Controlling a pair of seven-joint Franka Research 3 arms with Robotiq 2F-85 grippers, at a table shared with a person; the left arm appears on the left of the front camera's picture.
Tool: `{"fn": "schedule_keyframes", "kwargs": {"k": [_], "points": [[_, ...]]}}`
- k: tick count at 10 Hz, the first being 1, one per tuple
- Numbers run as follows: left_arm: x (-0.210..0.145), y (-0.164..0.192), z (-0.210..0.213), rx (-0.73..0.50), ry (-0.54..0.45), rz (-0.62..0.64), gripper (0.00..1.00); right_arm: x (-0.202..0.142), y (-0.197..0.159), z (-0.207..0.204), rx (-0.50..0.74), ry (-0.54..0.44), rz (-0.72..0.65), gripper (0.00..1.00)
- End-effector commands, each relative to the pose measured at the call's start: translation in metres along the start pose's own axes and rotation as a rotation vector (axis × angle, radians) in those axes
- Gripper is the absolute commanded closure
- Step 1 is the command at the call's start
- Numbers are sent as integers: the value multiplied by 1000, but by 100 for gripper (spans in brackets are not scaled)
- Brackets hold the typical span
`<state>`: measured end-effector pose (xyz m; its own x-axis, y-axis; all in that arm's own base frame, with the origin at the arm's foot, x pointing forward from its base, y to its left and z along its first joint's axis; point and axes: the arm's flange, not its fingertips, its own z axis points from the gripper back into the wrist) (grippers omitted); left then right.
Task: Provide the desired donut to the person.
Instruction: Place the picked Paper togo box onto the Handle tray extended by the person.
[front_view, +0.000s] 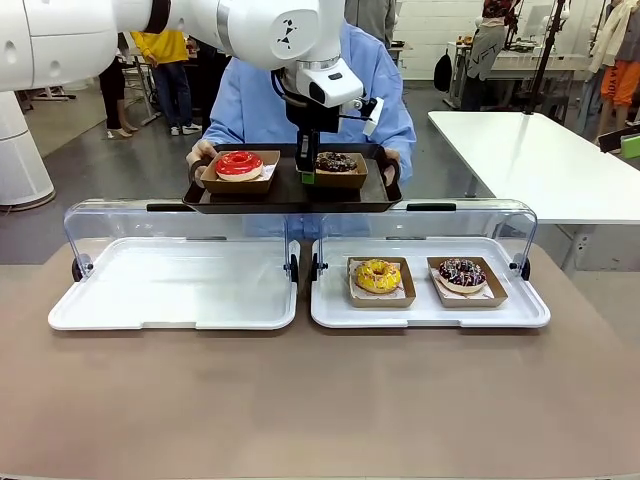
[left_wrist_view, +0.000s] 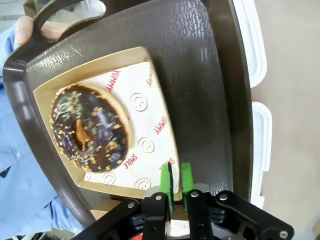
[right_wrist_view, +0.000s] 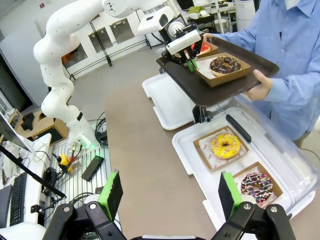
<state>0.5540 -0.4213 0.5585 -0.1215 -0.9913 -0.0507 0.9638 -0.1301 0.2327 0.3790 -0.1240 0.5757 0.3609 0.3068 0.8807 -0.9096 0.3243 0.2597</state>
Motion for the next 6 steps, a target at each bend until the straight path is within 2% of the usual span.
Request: {"fn": "schedule_keyframes", "kwargs": {"k": [1,2,3,6], "points": [[1,3,6,-11,-31,15,0,0,0,-1,5,-7,0,0],[2,5,7,-14,-32,10,36,0,0,-1,5,-7,0,0],[2,6,7,-17,-32,5,0,0,0,-1,5,-7,0,0],[2,5,6,-24,-39,9,0,0,0,-1,5,-7,0,0]]}}
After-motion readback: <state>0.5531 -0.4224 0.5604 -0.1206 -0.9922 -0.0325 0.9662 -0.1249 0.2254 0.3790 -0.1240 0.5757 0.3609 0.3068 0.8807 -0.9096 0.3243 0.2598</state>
